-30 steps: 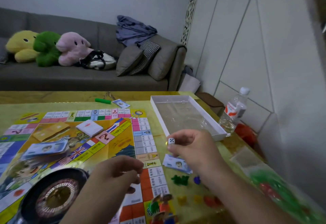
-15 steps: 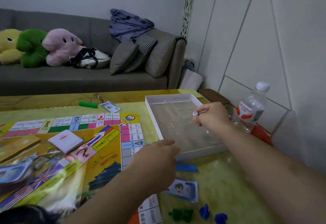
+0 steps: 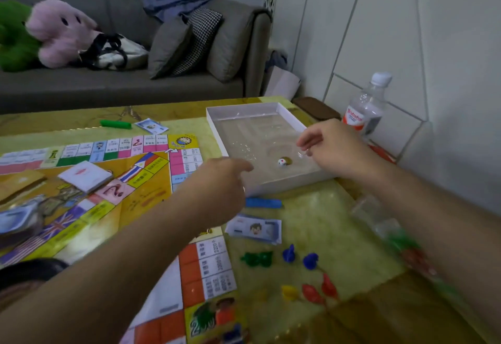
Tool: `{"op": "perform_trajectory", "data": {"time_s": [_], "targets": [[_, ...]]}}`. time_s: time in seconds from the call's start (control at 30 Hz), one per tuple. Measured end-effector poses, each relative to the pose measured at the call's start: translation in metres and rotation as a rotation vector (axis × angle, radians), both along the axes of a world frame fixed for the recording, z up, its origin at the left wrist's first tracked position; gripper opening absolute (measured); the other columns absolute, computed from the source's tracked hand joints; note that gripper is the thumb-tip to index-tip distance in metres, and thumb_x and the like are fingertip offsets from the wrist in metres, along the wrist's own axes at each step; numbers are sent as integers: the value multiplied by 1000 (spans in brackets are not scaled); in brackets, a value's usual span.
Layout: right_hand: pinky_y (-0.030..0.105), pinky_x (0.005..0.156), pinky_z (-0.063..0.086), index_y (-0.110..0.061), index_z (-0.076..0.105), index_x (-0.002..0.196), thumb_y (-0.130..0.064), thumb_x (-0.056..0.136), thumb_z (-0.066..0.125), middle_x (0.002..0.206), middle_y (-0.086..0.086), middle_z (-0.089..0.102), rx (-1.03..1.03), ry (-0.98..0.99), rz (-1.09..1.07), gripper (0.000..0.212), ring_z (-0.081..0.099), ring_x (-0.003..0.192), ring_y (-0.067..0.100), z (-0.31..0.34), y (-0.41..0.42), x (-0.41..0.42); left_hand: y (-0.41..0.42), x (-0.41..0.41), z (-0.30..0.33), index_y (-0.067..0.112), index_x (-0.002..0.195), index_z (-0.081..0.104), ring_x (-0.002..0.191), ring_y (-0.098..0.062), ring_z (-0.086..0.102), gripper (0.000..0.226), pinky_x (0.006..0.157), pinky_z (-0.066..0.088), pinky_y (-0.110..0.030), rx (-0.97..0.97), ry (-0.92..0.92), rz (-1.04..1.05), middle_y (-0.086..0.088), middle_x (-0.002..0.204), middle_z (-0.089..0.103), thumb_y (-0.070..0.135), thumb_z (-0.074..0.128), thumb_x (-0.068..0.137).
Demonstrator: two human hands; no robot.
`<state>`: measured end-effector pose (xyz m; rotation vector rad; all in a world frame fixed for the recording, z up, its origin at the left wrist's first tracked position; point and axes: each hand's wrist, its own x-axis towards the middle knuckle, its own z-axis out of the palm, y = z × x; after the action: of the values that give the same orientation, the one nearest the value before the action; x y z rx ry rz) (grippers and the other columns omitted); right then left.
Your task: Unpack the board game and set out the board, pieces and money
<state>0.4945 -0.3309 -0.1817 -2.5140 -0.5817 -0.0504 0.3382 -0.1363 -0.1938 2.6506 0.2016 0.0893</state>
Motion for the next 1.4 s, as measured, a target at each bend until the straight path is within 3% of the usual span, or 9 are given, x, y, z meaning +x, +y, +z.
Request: {"op": "perform_trajectory", "data": {"time_s": [0.17, 0.3, 0.4, 0.53, 0.73, 0.87, 1.13, 1.3, 1.4], "targets": [[25, 66, 50, -27, 73, 89, 8, 91, 47, 84, -8, 74, 16, 59, 38, 44, 71, 79, 12, -2, -43, -75, -7, -28, 26, 30, 123, 72, 65, -2, 52, 37, 55, 35, -8, -78, -165, 78, 10, 123, 70, 13, 45, 104], [33, 70, 50, -29, 64, 109, -23, 107, 49, 98, -7, 67, -77, 146, 62, 16, 68, 86, 17, -31, -62, -137, -20, -63, 38, 25, 111, 74, 78, 2, 60, 34, 58, 39, -13, -152, -201, 91, 13, 101, 72, 10, 45, 103], [44, 87, 52, -34, 43, 137, -62, 104, 34, 122, -6, 52, -352, 32, 99, 44, 61, 105, 21, -48, -60, -180, -29, -92, 39, 27, 106, 73, 88, -5, 66, 33, 68, 54, -21, -181, -222, 104, 14, 97, 72, 9, 46, 102], [43, 80, 53, -31, 29, 148, -80, 96, 18, 126, -3, 45, -464, -115, 146, 73, 59, 102, 21, -64, -38, -201, -37, -117, 34, 30, 100, 72, 80, -10, 69, 33, 66, 58, -29, -207, -227, 135, 15, 93, 72, 10, 47, 103], [43, 77, 51, -33, 17, 157, -83, 96, 14, 153, 12, 41, -569, -226, 231, 79, 65, 107, 30, -71, -6, -201, -35, -134, 25, 29, 97, 73, 81, -4, 68, 29, 66, 53, -17, -256, -217, 162, 15, 91, 72, 9, 51, 101], [44, 78, 49, -34, 22, 156, -70, 104, 18, 156, 14, 41, -586, -245, 286, 63, 65, 107, 32, -71, 2, -197, -32, -135, 21, 28, 97, 73, 83, -3, 67, 28, 65, 49, -15, -265, -205, 162, 15, 91, 73, 9, 53, 101], [35, 49, 49, -25, 51, 118, -42, 109, 31, 95, 0, 65, -427, -522, 514, 28, 58, 58, 24, -95, -9, -175, -29, -128, 13, 29, 94, 73, 85, -3, 68, 30, 68, 52, -17, -299, -171, 169, 14, 89, 73, 7, 53, 100], [31, 41, 38, -22, 60, 109, -37, 107, 46, 78, -3, 65, -273, -579, 521, 20, 56, 52, 19, -97, -16, -168, -28, -122, 12, 29, 92, 73, 78, -6, 70, 32, 58, 53, -13, -303, -148, 157, 15, 84, 74, 6, 53, 98], [28, 49, 39, -22, 59, 100, -33, 108, 50, 78, -5, 63, -64, -395, 392, 16, 52, 58, 12, -94, -20, -166, -26, -118, 11, 28, 92, 75, 67, -3, 66, 32, 49, 46, -11, -320, -140, 148, 15, 81, 74, 5, 53, 98]]}}
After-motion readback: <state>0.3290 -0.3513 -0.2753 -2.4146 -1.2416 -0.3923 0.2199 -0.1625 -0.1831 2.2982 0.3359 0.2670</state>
